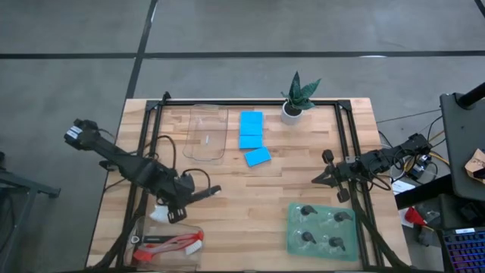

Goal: Pick & Place Kitchen Sink Supplies
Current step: Put the black dish brush into the bottom transparent bin

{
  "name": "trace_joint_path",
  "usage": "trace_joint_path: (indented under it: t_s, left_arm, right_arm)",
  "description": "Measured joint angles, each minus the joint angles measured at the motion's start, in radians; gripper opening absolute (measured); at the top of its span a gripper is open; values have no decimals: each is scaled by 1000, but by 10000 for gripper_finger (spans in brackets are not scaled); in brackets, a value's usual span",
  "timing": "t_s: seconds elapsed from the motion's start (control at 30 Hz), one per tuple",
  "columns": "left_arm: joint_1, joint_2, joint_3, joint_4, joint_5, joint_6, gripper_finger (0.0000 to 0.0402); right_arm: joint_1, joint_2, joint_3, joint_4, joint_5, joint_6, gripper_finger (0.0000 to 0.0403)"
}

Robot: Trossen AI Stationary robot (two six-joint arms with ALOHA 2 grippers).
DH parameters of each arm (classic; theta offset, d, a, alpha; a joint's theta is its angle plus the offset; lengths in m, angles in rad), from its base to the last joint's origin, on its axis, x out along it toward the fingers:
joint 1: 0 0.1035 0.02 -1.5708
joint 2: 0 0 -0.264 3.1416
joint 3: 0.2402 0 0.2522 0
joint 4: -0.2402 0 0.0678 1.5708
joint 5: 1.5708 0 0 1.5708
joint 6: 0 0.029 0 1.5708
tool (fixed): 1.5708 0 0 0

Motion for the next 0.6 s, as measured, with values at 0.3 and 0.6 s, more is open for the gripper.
trace_joint_path:
  t_s: [0.3,0.6]
  left_arm:
    - [-170,12,93,-7,25,-250,118]
    - [-437,44,82,56,-154,-474,120]
  right_arm:
    - [0,0,0,0,0,0,8]
    - [0,0,0,0,0,0,8]
